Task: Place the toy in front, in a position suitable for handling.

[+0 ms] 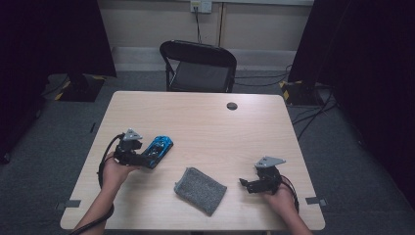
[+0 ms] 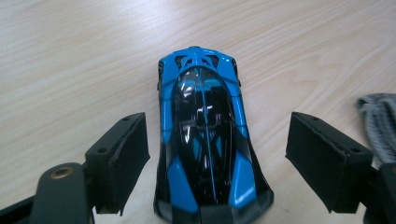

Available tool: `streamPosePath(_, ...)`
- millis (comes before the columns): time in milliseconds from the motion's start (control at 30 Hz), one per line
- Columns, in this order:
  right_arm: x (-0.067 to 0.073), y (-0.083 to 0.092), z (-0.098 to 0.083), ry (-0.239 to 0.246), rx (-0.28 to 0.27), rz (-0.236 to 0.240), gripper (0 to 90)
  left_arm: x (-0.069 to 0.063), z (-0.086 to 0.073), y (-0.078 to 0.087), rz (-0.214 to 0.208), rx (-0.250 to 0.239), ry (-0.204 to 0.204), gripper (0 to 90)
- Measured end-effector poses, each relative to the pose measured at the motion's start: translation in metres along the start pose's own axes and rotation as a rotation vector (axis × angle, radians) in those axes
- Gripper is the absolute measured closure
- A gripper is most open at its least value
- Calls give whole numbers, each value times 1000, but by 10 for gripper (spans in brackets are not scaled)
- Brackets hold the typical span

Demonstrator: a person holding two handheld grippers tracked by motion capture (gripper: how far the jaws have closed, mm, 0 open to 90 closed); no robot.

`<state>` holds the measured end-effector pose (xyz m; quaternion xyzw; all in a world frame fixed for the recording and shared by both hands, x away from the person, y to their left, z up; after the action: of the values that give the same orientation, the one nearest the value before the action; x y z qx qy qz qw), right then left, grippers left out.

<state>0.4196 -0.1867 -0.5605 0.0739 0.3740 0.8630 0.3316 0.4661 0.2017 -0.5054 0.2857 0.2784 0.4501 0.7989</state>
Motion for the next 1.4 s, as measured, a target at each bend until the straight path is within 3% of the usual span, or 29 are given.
streamPosePath(100, 0, 0, 0, 0, 0, 0, 106, 0, 6, -8, 19, 28, -24, 211)
streamPosePath(300, 0, 0, 0, 0, 1, 0, 106, 1, 8, -24, 38, 85, -21, 211)
streamPosePath(533, 0, 0, 0, 1, 1, 0, 106, 4, 9, -37, 53, 112, -24, 209)
streamPosePath(633, 0, 0, 0, 0, 1, 0, 106, 7, 7, -45, 69, 135, -15, 210)
streamPosePath(767, 0, 0, 0, 1, 1, 1, 106, 9, 6, -51, 63, 151, 13, 207)
streamPosePath(1000, 0, 0, 0, 1, 1, 1, 106, 9, 7, -57, 69, 169, 14, 215)
streamPosePath(1167, 0, 0, 0, 1, 1, 0, 106, 8, 6, -61, 61, 173, 38, 244)
streamPosePath(1233, 0, 0, 0, 0, 0, 0, 106, 8, 5, -62, 70, 181, 14, 248)
streamPosePath(1400, 0, 0, 0, 0, 0, 0, 106, 8, 1, -65, 82, 214, -5, 233)
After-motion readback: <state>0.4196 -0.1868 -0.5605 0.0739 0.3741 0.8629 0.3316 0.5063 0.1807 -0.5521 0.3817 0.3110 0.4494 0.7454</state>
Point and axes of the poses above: each handheld gripper's, and its own axes: y roughly backward along the jaws, z roughly out of its top, x roughly to its left, the point moved 8 cm from there along -y, roughly forward along the jaws, and after that the axes turned 11 degrees about y, right-handed, at the moved point
